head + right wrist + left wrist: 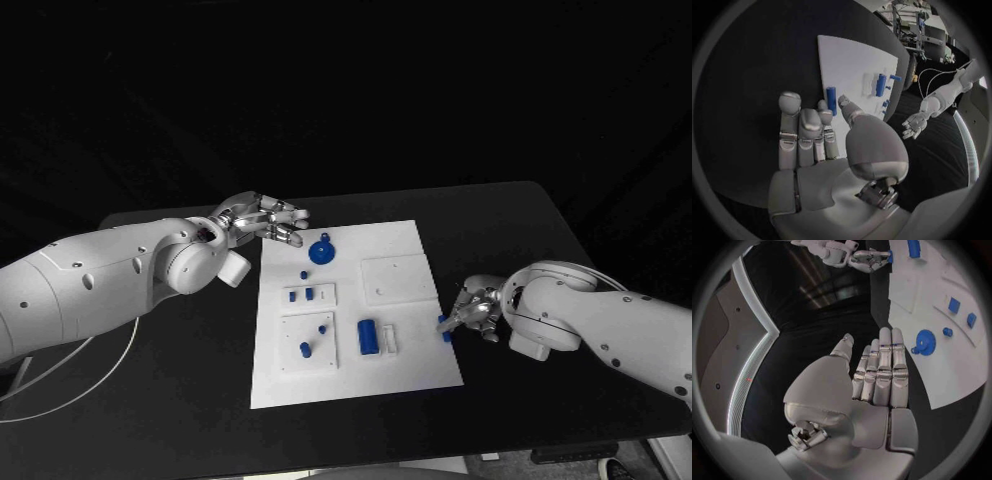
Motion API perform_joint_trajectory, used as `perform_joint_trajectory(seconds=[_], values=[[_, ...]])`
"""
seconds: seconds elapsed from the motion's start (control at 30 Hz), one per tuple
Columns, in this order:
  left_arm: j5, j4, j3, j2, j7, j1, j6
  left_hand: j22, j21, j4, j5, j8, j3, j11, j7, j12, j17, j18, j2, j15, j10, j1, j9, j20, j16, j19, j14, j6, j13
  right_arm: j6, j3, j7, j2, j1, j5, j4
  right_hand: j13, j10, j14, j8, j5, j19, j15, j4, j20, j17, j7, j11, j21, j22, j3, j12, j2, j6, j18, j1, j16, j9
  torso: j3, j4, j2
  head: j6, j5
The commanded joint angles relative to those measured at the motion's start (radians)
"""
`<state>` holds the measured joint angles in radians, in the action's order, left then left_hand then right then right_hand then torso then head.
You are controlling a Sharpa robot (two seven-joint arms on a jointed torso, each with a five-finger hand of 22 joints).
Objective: Assemble the parts on the task board
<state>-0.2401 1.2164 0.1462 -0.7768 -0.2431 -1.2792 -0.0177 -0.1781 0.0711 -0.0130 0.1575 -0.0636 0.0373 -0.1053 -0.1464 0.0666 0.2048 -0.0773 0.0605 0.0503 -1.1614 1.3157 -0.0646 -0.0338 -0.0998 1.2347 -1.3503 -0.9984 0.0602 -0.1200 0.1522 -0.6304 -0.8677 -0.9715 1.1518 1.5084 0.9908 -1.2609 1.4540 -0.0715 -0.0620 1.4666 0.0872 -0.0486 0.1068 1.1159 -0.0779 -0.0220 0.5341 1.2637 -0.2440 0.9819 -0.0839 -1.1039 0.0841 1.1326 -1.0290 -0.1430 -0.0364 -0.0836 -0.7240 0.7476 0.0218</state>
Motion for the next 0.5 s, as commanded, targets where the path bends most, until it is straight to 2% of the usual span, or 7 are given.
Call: perform_joint_trajectory(seconds=[0.03,0.3,0.4,0.5], values=[[0.001,0.001,-0.001,0.001,-0.009,0.0,0.018,-0.001,0.006,0.006,0.004,-0.006,-0.001,-0.002,0.003,-0.003,0.001,0.02,0.009,0.003,0.006,-0.004,-0.001,-0.002,-0.007,0.005,0.0,0.003,0.001,-0.02,-0.015,-0.012,0.009,0.014,0.025,-0.006,0.001,-0.001,0.003,0.008,-0.007,0.045,-0.004,-0.014,-0.003,0.001,0.001,0.0,0.006,0.001,0.0,0.005,0.015,-0.004,0.0,0.001,-0.001,0.014,0.0003,-0.0003,0.0,0.001,0.0],[0.001,0.001,-0.001,0.001,-0.005,0.0,0.02,-0.001,0.006,0.008,0.004,-0.006,0.0,-0.002,0.002,-0.003,0.001,0.02,0.011,0.004,0.007,-0.007,-0.001,-0.002,-0.007,0.004,0.001,0.005,0.001,-0.026,-0.034,-0.013,0.024,0.015,0.032,-0.011,0.002,-0.001,0.003,0.008,-0.022,0.045,-0.004,-0.03,-0.002,0.001,0.001,-0.001,0.008,0.002,-0.001,0.006,0.022,-0.006,-0.001,0.004,-0.001,0.016,0.0007,-0.0003,0.0,0.005,0.001],[0.001,0.001,-0.001,0.001,-0.004,0.0,0.022,-0.001,0.006,0.008,0.004,-0.006,0.0,-0.002,0.002,-0.003,0.001,0.02,0.011,0.004,0.007,-0.007,-0.001,-0.002,-0.007,0.004,0.001,0.005,0.001,-0.024,-0.04,-0.013,0.029,0.016,0.03,-0.015,0.003,-0.001,0.003,0.008,-0.039,0.045,-0.003,-0.047,-0.002,0.0,0.002,-0.002,0.007,0.002,-0.005,0.006,0.038,-0.01,-0.002,0.008,-0.001,0.017,0.0012,0.0006,0.0,0.007,0.001],[0.001,0.001,-0.001,0.0,-0.003,0.0,0.022,-0.001,0.006,0.008,0.004,-0.006,0.0,-0.002,0.002,-0.003,0.001,0.02,0.011,0.004,0.007,-0.007,-0.001,-0.002,-0.007,0.004,0.001,0.005,0.001,-0.019,-0.042,-0.014,0.032,0.019,0.028,-0.018,0.004,0.0,0.003,0.008,-0.028,0.045,-0.002,-0.07,-0.001,0.0,0.004,-0.003,0.007,0.003,-0.019,0.006,0.057,-0.012,-0.002,0.01,0.0,0.02,0.0017,0.0001,0.0,0.007,0.004]])
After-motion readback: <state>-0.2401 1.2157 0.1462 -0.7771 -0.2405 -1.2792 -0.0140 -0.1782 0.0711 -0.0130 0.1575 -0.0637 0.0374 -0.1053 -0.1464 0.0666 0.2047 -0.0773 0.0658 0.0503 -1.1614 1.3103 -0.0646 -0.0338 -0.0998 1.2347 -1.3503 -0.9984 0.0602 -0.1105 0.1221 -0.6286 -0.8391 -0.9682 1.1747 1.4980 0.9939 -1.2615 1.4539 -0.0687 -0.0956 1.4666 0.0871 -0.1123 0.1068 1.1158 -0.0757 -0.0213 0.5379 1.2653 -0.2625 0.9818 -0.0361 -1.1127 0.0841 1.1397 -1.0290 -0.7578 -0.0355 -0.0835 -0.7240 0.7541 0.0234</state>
